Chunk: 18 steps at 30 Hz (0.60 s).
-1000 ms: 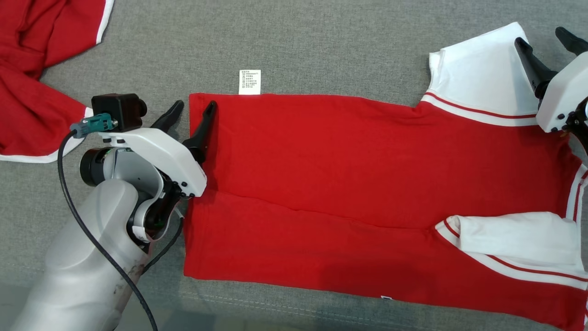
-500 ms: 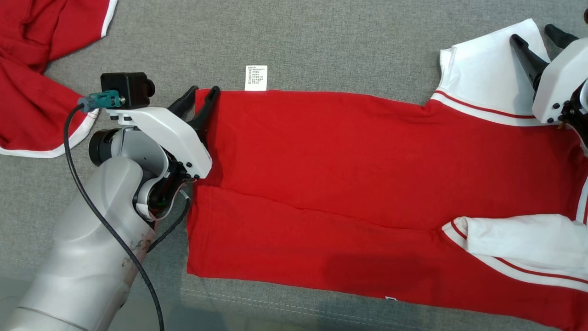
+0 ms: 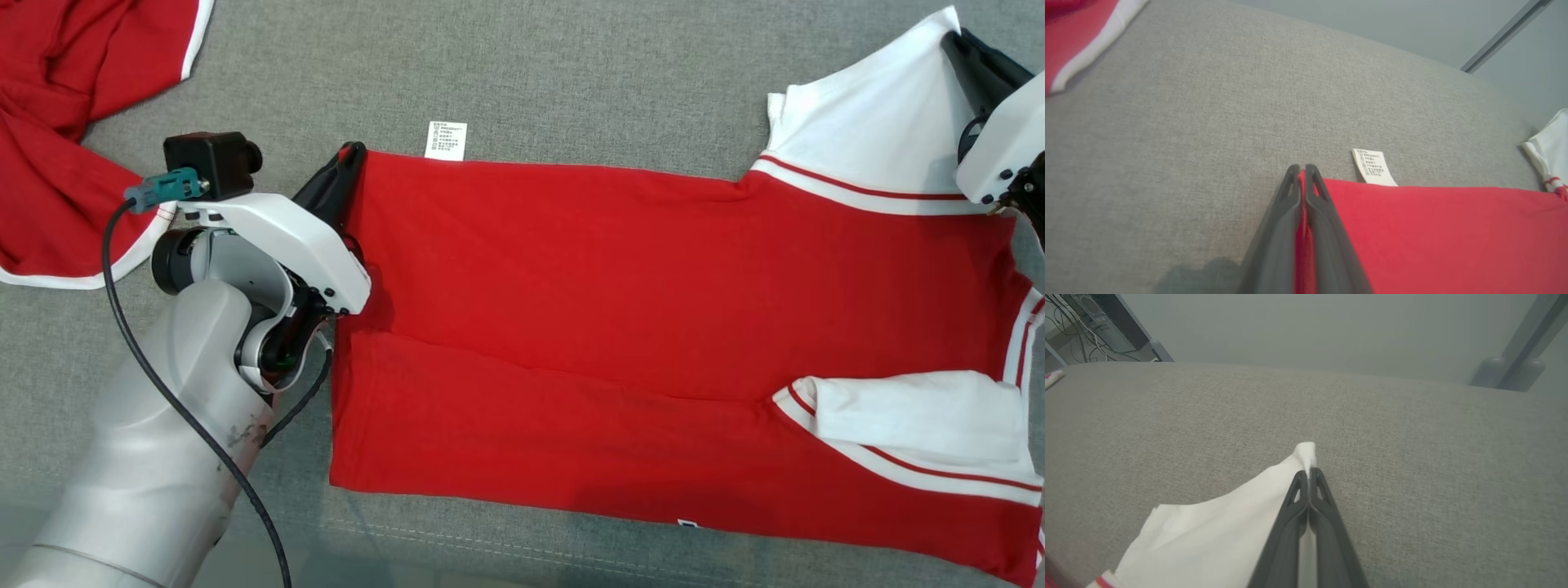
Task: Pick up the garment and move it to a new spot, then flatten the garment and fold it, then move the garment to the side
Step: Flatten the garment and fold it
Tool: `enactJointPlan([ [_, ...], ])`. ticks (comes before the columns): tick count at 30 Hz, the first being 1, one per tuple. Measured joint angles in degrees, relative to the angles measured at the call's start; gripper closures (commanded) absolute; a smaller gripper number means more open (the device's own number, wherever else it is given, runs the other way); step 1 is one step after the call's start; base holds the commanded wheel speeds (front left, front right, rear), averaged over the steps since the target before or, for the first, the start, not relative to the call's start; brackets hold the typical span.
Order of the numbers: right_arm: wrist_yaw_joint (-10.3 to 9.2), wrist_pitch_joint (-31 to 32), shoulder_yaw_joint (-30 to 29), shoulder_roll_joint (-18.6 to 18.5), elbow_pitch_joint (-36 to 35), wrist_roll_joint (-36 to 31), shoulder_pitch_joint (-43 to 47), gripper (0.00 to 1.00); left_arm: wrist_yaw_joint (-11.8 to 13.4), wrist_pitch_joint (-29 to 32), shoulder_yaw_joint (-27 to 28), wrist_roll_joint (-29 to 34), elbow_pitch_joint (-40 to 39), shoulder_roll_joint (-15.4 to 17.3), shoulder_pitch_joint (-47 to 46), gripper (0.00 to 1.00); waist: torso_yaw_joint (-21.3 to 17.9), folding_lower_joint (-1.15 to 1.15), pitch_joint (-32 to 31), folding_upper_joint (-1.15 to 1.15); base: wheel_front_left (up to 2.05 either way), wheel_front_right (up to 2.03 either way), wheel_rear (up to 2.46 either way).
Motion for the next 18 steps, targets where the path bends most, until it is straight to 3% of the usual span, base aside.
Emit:
enactJointPlan([
  [9,-0.01,-3.53,1.94,-3.10,-5.28,5.21,2.39,1.00,1.10,-1.90,0.91,0.26,-3.61,2.27,0.34,1.00,-1.21,0.00,-1.93,0.00,0.00,0.00,0.00],
  [18,-0.01,-8.14,4.97,-7.84,-16.02,10.85,7.44,1.00,2.37,-1.92,0.90,0.18,-7.66,3.61,4.37,1.00,-2.00,0.00,-3.46,0.00,0.00,0.00,0.00],
])
